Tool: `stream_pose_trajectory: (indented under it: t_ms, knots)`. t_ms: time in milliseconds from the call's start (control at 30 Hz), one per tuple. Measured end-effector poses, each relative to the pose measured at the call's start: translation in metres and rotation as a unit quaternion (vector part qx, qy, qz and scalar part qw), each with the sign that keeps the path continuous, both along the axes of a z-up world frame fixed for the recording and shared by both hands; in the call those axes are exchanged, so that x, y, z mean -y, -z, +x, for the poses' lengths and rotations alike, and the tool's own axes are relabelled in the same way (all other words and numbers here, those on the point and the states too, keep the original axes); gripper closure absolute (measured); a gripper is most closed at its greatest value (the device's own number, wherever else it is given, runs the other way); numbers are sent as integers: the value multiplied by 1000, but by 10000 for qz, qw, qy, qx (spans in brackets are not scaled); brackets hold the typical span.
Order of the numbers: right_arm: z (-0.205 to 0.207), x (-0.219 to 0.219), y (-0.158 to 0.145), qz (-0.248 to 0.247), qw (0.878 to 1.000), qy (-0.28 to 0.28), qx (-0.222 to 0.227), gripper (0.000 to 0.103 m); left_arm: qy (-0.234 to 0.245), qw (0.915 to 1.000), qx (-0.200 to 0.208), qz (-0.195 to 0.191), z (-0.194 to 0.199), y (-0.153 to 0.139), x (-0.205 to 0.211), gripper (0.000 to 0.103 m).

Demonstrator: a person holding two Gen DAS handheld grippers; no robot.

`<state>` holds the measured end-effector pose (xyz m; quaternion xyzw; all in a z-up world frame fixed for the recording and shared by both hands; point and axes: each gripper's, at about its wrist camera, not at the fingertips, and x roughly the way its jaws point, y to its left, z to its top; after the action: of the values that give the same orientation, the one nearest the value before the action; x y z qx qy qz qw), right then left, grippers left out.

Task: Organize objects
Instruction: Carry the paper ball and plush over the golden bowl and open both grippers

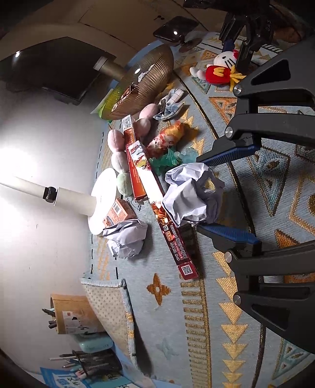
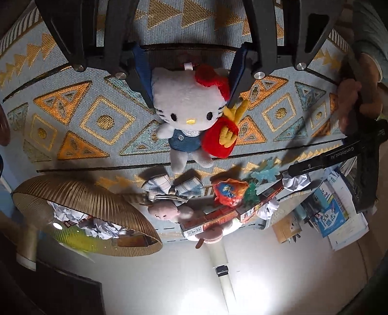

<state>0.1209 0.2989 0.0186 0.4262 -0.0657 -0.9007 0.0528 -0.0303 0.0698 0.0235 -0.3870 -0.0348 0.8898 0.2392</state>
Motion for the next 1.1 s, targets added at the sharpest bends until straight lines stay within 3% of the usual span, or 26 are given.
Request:
stream_pose_trajectory:
  t_ms: [133,233,367,500,667,700,733,800,867,1100]
  knots:
    - [10,2,-22,17,9992,-219,-347,49,287,9994,-148,143,8,-32,-17,58]
    - [17,-14,-58,214,9963,-49,-832,49,634,9966,-437,280,9,-71,-46,58]
    - [17,-62,-112,366,9863,684,-1455,48,1160,9900,-613,525,-3,-108,-104,58]
    - [-2,-120,-144,400,9734,1577,-1611,48,1518,9847,-633,581,-23,-115,-169,58]
    - [-44,-171,-140,233,9703,2043,-1277,48,1753,9813,-511,602,-48,-98,-230,58]
    - [-50,-175,-137,234,9698,2083,-1249,48,1777,9806,-471,680,-52,-94,-237,54]
    - [-55,-178,-134,221,9698,2096,-1231,48,1802,9796,-413,793,-56,-91,-242,49]
    - [-62,-184,-128,149,9718,2050,-1153,37,1806,9787,-228,945,-63,-85,-249,22]
    - [-65,-189,-119,115,9715,2113,-1064,24,1726,9795,-153,1029,-66,-80,-249,21]
    - [-44,-187,-119,-33,9696,2126,-1207,24,1505,9838,-338,911,-50,-92,-199,21]
